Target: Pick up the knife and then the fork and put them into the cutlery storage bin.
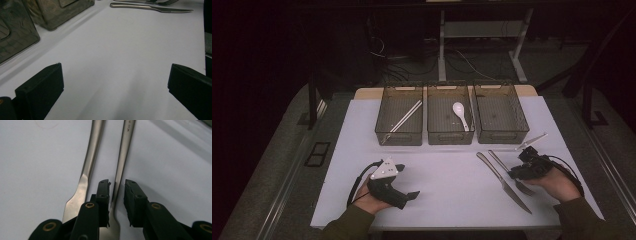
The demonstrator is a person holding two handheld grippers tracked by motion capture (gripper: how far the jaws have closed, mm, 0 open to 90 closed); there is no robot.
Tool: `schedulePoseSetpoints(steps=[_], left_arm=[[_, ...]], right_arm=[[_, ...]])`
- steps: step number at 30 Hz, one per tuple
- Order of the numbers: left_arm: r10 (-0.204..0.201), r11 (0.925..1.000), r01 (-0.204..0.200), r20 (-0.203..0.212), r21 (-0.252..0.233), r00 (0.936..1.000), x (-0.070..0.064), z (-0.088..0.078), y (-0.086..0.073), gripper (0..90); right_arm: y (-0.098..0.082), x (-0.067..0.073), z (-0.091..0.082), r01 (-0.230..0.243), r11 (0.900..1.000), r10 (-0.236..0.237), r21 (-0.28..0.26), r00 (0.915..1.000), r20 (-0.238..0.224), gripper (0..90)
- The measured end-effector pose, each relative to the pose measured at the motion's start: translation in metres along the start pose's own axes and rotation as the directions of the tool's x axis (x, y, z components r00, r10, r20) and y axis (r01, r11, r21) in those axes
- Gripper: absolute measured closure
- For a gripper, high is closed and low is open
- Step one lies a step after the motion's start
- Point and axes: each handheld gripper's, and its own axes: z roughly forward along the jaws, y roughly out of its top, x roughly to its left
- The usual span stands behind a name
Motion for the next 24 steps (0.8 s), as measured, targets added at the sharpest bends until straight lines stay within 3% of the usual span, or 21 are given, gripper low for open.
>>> schedulePoseSetpoints(steps=[5, 13, 24], left_arm=[[-0.004, 1.0000, 0.004, 0.002, 0.001, 1.0000, 0.000, 0.000, 0.000, 0.0], [-0.005, 1.0000, 0.005, 0.002, 0.000, 1.0000, 0.000, 0.001, 0.000, 0.0], [-0.003, 1.0000, 0.003, 0.000, 0.002, 1.0000, 0.000, 0.001, 0.000, 0.0]], right_arm=[[0.009, 0.002, 0.006, 0.000, 0.997, -0.001, 0.077, 0.9999, 0.017, 74.3], [0.021, 0.006, 0.009, 0.026, 0.987, -0.034, 0.158, 0.9983, 0.047, 77.8], [0.021, 0.007, 0.009, 0.044, 0.985, -0.056, 0.164, 0.9962, 0.066, 83.3]])
